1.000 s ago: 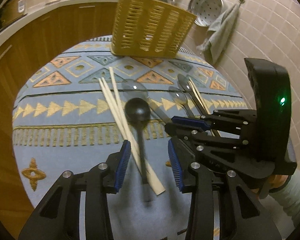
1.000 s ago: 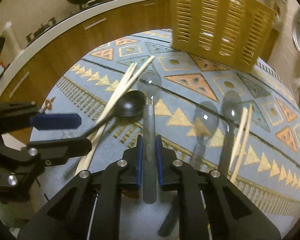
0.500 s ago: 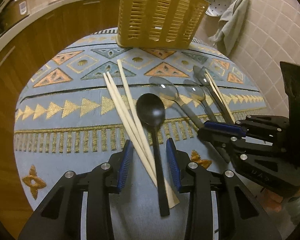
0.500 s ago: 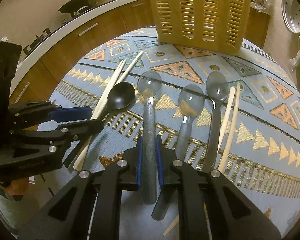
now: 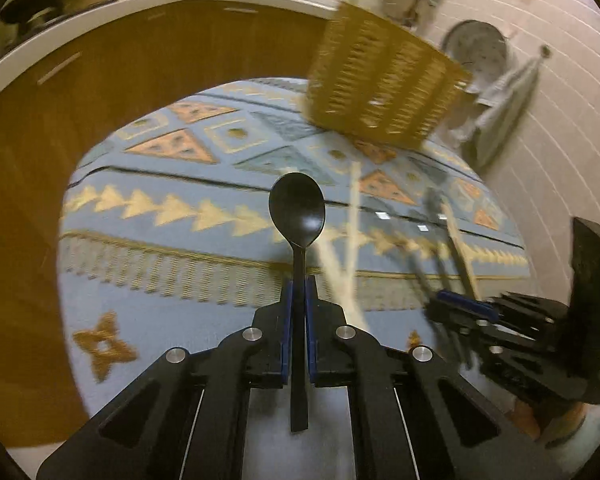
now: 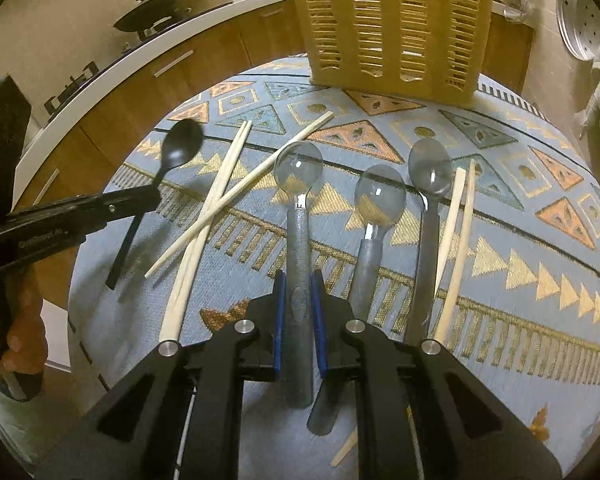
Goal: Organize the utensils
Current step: 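Grasp a clear spoon with the right gripper while the left gripper grasps the black spoon, then lift both spoons over the yellow basket and open both grippers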
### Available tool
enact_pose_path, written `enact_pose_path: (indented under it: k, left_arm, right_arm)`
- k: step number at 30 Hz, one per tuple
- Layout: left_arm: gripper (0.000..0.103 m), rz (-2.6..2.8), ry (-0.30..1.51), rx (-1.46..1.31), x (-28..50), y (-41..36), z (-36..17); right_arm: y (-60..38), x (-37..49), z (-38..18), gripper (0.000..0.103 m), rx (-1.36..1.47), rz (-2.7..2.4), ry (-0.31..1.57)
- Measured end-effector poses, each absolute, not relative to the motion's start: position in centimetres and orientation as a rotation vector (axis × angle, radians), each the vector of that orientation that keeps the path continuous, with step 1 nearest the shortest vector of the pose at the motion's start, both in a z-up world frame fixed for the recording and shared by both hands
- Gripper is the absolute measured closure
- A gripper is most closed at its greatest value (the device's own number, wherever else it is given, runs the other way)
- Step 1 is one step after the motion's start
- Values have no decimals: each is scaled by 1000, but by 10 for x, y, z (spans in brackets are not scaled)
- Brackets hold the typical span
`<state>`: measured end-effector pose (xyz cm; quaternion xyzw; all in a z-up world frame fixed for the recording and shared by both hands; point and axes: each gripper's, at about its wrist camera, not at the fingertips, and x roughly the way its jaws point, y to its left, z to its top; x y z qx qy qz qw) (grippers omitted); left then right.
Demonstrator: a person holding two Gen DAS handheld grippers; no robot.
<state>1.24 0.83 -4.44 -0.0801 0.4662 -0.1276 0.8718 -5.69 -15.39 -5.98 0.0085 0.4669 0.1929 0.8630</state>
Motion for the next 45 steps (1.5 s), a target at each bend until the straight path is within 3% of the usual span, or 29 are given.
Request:
enact_pose_path:
  k: [7,8,10,17,19,23,29,30,32,39,45]
  left_arm:
    - [98,-225,1021,-142,6,17,-54]
    - [94,-230,1020,-134,6,17,-53]
    - [78,-244,1014,-127,8,19,-51]
    - [76,-288,1075,-28,24,18,-50]
    - [76,-300,1100,0,28,16,-50]
    - [76,-311,1131,52,34,11,-51]
    - [79,-302,1171,121,41,1,-52]
    - [82,-296,1172,140,41,-1,-52]
    - [98,-271,1164,184,41,-6,-53]
    - [99,-296,1068,76,35,0,-41]
    - [99,-349,881,-20,30,4,-1]
  right_arm:
    - [-154,-63,-58,92,39,362,1022]
    - [-155,-62,-58,92,46,363,1031]
    - [-158,-56,-58,91,80,375,1060]
    - [-151,-20,-48,60,51,416,1121]
    - [-146,-8,-44,57,28,430,1138]
    - [-137,5,-44,58,-42,412,1192]
    - [-119,12,-48,75,-142,377,1258]
    - [-115,11,-49,85,-164,377,1265]
    - [-109,8,-50,93,-203,368,1268]
    - [-117,-2,-41,93,-149,397,1192]
    - [-139,-21,2,93,-80,450,1026]
